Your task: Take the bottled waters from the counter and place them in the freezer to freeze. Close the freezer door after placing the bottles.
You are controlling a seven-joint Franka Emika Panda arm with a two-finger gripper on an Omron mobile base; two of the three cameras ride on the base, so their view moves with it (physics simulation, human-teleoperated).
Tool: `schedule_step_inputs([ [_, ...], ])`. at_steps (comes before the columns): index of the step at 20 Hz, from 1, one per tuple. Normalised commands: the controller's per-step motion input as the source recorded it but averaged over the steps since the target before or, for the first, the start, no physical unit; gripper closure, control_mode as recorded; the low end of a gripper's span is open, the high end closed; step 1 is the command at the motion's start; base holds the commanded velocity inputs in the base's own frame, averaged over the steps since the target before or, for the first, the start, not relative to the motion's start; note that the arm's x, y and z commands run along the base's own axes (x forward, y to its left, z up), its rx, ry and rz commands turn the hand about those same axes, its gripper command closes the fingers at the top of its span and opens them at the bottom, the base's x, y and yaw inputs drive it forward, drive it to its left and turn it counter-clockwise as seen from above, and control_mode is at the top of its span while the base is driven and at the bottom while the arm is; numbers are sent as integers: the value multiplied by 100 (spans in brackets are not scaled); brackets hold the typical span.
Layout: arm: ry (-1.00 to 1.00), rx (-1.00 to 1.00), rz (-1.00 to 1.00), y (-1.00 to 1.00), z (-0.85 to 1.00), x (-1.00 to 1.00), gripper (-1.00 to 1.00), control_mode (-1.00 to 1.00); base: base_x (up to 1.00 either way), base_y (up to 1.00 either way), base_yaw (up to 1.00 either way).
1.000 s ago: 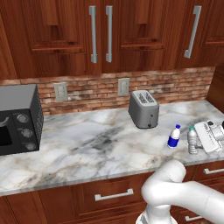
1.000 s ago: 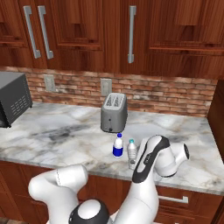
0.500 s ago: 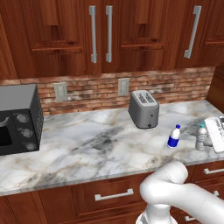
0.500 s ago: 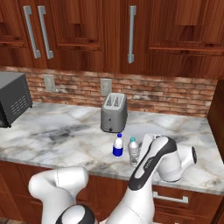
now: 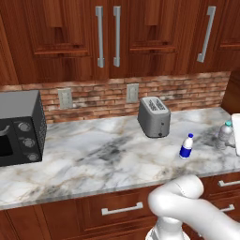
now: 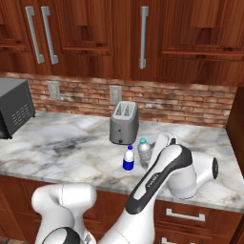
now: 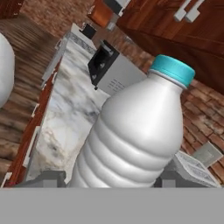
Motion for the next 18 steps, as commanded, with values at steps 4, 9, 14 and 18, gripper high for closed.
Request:
schedule_step_inputs([
  [4,0,0,0,0,0,0,100,100,-22,22,0],
  [9,0,0,0,0,0,0,100,100,-16,14,6],
  [14,0,0,0,0,0,0,100,100,-5,37,80],
  [18,0,0,0,0,0,0,100,100,0,37,94],
])
